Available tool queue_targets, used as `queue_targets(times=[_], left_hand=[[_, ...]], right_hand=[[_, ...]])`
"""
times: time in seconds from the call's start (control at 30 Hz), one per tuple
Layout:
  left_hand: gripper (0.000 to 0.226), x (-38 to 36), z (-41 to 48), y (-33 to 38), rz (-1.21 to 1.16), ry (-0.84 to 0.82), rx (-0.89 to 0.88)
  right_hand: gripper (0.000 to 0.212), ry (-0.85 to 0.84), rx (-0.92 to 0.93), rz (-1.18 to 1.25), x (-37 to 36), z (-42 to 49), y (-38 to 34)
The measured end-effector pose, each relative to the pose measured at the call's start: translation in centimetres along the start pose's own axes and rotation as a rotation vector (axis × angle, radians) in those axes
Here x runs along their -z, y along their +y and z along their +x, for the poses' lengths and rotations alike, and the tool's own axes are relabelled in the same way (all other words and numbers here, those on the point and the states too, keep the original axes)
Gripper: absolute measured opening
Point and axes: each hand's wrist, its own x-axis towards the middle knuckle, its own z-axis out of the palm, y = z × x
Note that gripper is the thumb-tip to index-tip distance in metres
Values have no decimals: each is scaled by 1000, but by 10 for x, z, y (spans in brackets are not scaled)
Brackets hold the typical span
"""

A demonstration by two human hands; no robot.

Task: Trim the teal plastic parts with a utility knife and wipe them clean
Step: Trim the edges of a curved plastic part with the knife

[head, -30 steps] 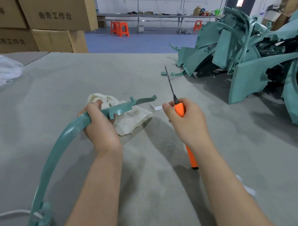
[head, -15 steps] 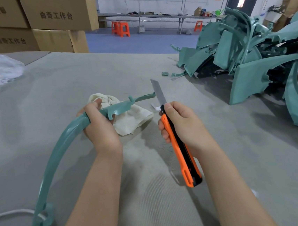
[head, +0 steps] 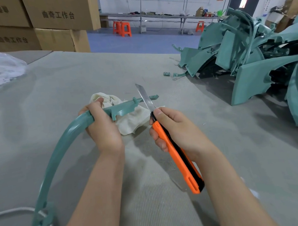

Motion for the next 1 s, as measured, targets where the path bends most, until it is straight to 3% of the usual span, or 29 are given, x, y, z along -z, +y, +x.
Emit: queue_targets(times=[0.33, 0.43, 0.6, 0.7, 1.0], left_hand=[[16, 2, 2, 0, -22, -32, 27], [17, 2, 1, 2, -26, -47, 32], [13, 4, -1, 7, -16, -91, -24], [5, 4, -1, 9, -20, -99, -38], [10, 5, 1, 13, -68, -137, -91]], right_hand=[[33, -235, 23, 161, -1, -7, -8], [31, -154, 28, 216, 8, -7, -10], [32, 84, -81, 88, 26, -5, -9], [33, 78, -111, 60, 28, -6, -9], [33, 38, -80, 58, 28, -8, -11]])
